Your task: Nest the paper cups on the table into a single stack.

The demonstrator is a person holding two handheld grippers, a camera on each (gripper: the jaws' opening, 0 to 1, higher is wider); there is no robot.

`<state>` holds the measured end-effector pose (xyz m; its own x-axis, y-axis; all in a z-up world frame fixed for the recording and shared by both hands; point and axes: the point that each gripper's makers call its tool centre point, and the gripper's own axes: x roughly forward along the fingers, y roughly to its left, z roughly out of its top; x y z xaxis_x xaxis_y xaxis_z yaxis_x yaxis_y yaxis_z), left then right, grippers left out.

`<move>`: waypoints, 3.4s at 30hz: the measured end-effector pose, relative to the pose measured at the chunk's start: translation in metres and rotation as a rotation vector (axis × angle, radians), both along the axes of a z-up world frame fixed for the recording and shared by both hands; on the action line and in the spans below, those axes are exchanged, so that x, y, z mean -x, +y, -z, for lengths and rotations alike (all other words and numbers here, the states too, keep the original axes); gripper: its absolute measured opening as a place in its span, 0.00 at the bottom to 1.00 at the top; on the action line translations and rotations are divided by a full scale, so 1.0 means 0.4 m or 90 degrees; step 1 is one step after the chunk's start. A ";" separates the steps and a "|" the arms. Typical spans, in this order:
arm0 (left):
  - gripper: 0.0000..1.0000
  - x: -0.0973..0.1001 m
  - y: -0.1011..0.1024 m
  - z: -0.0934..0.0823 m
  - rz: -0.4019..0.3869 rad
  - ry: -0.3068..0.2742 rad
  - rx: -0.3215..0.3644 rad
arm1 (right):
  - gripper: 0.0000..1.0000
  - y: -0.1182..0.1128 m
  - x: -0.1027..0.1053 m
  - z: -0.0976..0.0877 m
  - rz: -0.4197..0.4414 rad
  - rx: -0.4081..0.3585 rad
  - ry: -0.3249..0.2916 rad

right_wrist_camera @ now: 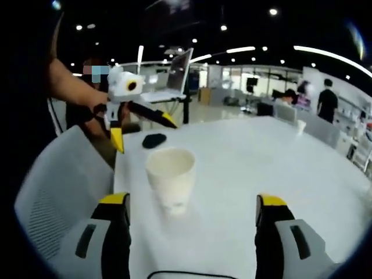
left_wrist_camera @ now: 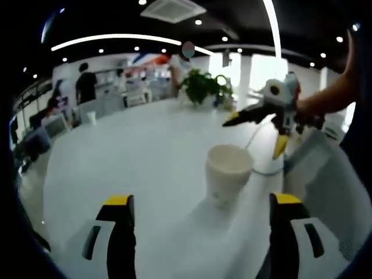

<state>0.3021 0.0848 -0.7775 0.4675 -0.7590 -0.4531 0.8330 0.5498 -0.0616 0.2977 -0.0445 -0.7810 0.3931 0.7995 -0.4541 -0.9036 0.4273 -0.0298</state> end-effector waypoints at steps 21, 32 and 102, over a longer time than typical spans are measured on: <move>0.79 -0.005 -0.061 0.063 0.041 0.030 -0.009 | 0.75 0.057 0.005 0.057 -0.030 0.014 0.021; 0.67 0.003 -0.095 0.103 0.096 0.036 -0.037 | 0.60 0.086 0.021 0.093 -0.078 0.045 0.035; 0.35 -0.158 -0.190 0.061 0.181 0.050 -0.080 | 0.34 0.105 -0.153 0.063 -0.102 0.062 0.078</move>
